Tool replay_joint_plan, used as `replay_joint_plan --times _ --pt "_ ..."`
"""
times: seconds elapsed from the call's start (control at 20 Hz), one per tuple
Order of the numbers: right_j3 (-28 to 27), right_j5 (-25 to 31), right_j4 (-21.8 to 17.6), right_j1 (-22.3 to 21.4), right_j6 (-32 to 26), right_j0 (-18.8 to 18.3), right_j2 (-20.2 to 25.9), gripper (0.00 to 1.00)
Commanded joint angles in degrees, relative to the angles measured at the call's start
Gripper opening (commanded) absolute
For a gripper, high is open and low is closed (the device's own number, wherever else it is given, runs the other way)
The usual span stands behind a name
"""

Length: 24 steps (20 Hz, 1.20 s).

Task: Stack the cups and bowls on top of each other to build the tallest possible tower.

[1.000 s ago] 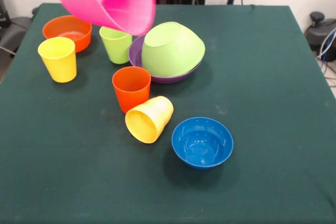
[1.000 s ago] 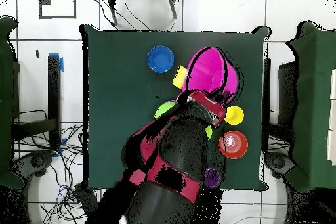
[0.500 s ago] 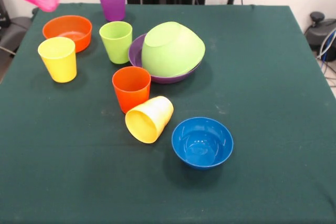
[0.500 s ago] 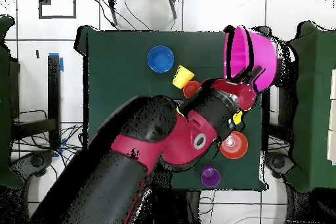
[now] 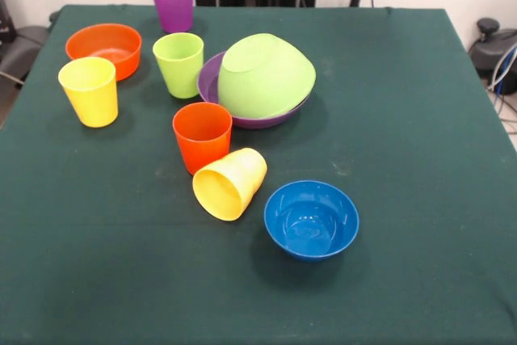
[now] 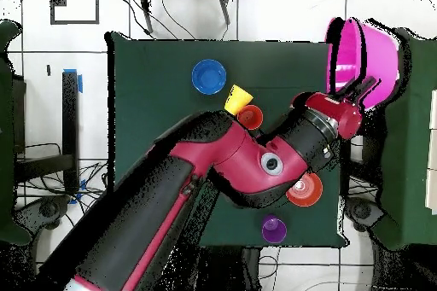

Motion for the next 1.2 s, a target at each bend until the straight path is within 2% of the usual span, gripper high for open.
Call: replay_joint_plan --times 0.05,0.35,0.55,1.2 --pt "-4.3 8.4 -3.6 7.7 19.6 -1.2 12.7 0.00" --pt "-5.5 11.0 -7.4 10.7 25.8 -1.5 13.8 0.00" --pt "-5.6 13.7 -8.4 11.8 29.0 -0.8 14.2 0.00" --pt "-8.8 18.1 -8.9 15.9 33.8 -1.6 16.6 0.00"
